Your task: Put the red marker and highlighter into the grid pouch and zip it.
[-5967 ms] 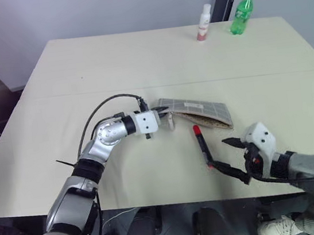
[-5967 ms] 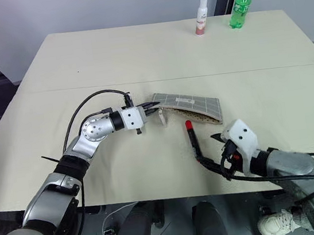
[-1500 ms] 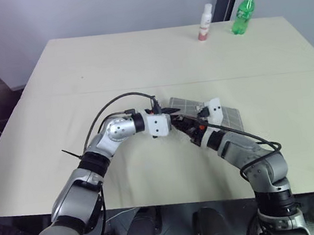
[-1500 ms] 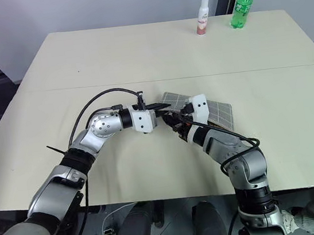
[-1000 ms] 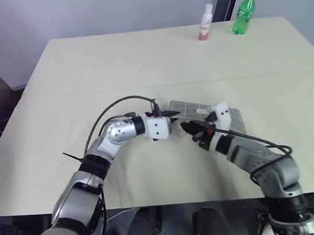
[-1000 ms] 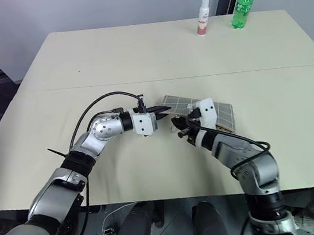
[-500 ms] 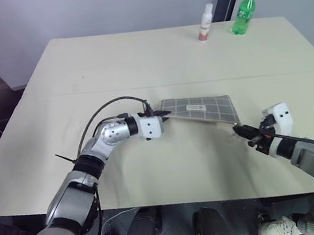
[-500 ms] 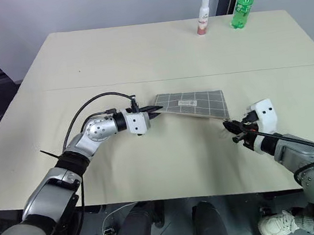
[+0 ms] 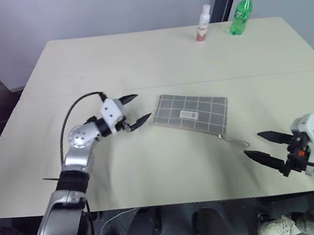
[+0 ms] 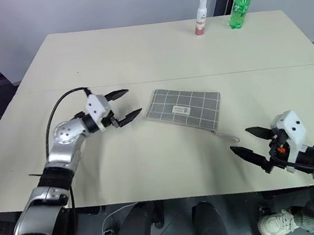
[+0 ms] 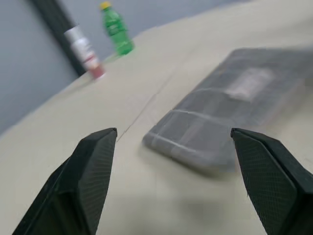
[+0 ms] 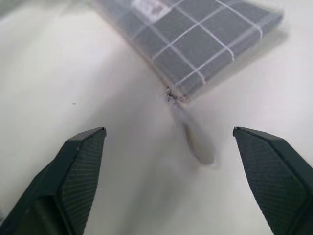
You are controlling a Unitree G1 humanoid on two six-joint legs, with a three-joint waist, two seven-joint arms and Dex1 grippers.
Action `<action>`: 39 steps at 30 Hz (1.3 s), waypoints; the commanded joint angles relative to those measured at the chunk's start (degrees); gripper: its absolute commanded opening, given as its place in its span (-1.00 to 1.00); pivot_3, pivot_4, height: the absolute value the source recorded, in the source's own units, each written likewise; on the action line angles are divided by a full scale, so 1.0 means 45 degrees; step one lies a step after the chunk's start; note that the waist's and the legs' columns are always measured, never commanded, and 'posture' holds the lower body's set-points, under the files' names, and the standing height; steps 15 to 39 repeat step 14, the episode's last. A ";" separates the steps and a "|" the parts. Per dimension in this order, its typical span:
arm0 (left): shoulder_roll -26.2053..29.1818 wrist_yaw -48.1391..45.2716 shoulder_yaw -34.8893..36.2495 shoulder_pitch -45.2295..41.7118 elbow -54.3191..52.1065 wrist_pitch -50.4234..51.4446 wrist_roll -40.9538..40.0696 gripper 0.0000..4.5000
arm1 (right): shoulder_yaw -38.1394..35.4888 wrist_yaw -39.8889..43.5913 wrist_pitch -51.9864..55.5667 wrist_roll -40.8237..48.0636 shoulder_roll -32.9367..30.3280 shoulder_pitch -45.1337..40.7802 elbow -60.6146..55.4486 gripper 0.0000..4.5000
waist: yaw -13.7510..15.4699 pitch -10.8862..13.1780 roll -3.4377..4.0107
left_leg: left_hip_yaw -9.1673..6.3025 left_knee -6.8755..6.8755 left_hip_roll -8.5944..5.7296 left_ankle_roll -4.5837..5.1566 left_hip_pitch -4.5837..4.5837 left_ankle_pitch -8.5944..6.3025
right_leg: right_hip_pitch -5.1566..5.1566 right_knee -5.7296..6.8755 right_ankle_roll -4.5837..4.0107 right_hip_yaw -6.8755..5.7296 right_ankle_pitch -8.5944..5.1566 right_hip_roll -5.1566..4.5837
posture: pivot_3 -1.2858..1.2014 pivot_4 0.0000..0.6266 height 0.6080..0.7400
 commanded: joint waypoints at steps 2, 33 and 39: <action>0.0982 0.0057 0.1197 0.1132 -0.2230 0.2373 -0.1244 0.81 | -0.0028 0.0319 -0.1827 -0.0914 0.0272 0.0561 -0.0635 0.98 | 0.0006 0.0000 0.0000 | -0.0001 -0.0001 0.0001 -0.0001 0.0000 -0.0001 | -0.0001 -0.0002 -0.0003 0.0002 -0.0002 -0.0001 | 0.03 -0.52 1.00; 0.1946 0.0124 0.2695 0.1185 -0.0937 0.1860 -0.0939 0.81 | 0.0582 0.0152 -0.3091 -0.1611 0.0529 0.0428 -0.0242 0.98 | 0.0061 -0.0002 0.0003 | 0.0006 -0.0023 -0.0001 -0.0010 -0.0003 -0.0006 | -0.0012 -0.0029 -0.0052 0.0022 -0.0028 -0.0012 | 0.03 -0.52 1.00; 0.1946 0.0124 0.2695 0.1185 -0.0937 0.1860 -0.0939 0.81 | 0.0582 0.0152 -0.3091 -0.1611 0.0529 0.0428 -0.0242 0.98 | 0.0061 -0.0002 0.0003 | 0.0006 -0.0023 -0.0001 -0.0010 -0.0003 -0.0006 | -0.0012 -0.0029 -0.0052 0.0022 -0.0028 -0.0012 | 0.03 -0.52 1.00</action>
